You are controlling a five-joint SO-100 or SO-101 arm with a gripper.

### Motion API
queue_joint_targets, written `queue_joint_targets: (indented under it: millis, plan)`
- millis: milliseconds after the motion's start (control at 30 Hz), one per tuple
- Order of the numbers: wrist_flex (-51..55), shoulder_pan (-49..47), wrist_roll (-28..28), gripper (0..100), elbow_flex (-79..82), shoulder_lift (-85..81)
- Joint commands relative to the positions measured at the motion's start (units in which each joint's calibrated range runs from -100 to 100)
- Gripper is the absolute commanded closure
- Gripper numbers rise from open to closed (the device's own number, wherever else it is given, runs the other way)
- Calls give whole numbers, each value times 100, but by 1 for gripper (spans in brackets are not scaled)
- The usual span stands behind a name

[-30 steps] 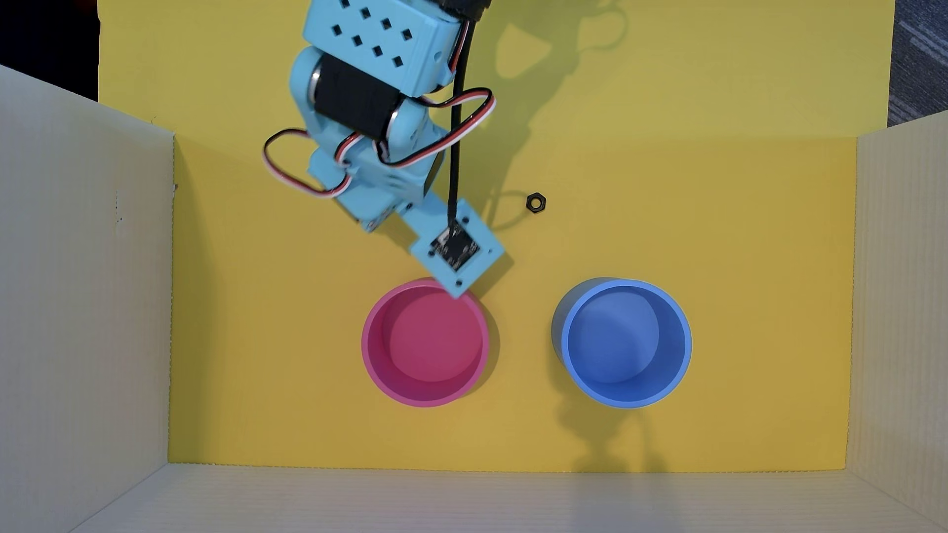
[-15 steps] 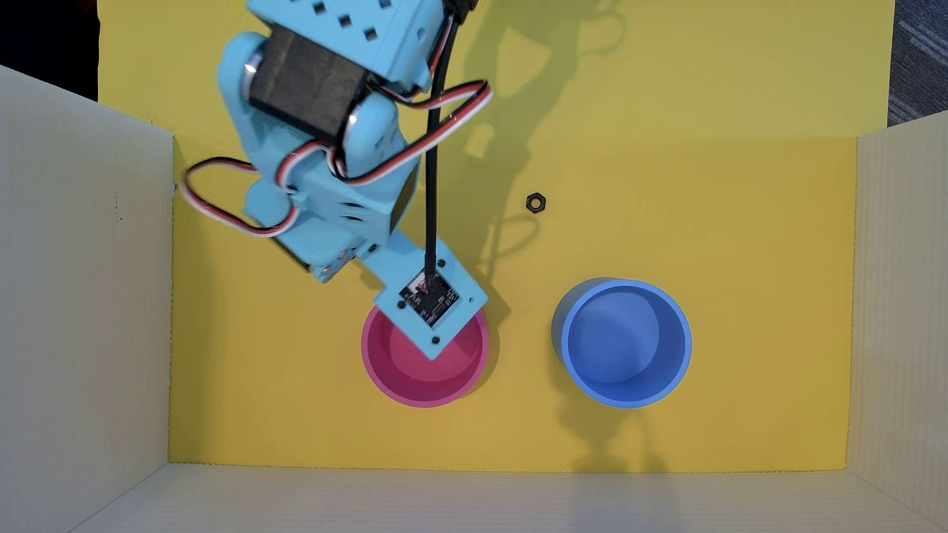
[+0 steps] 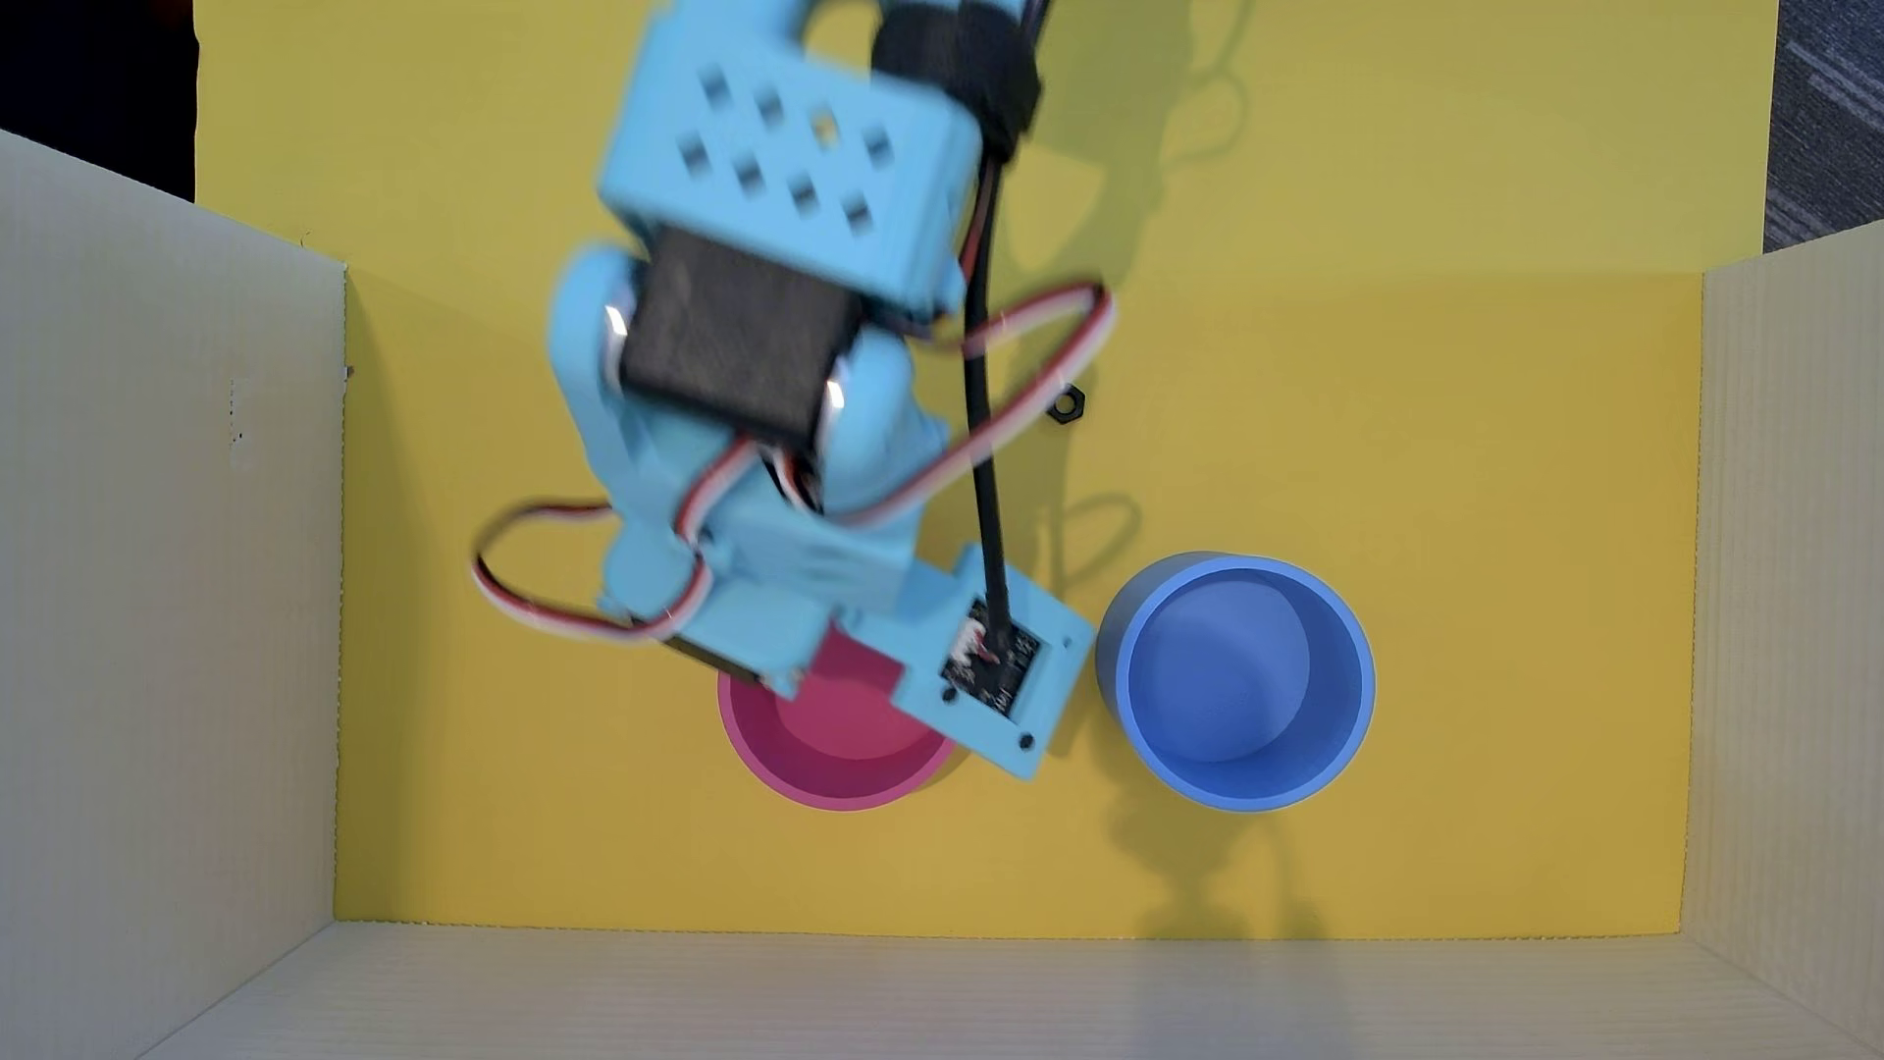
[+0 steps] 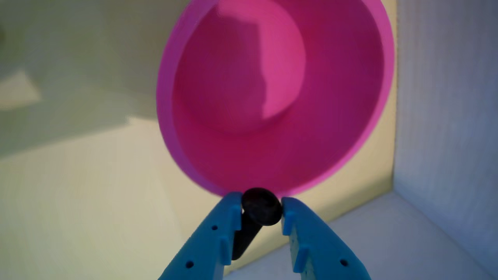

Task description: Pick up the bolt and place it in the pink box

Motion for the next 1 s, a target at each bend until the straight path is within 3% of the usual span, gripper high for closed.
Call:
queue_joint_targets:
  millis: [0, 333, 700, 867, 967]
  plan:
    - [295, -46, 20, 99, -1026, 349]
    - [1273, -288, 103, 99, -3053, 1401]
    - [1659, -377, 187, 98, -3478, 1679]
    - [1668, -406, 187, 81, -3405, 1679]
    - [1668, -443, 192, 78, -3432, 1679]
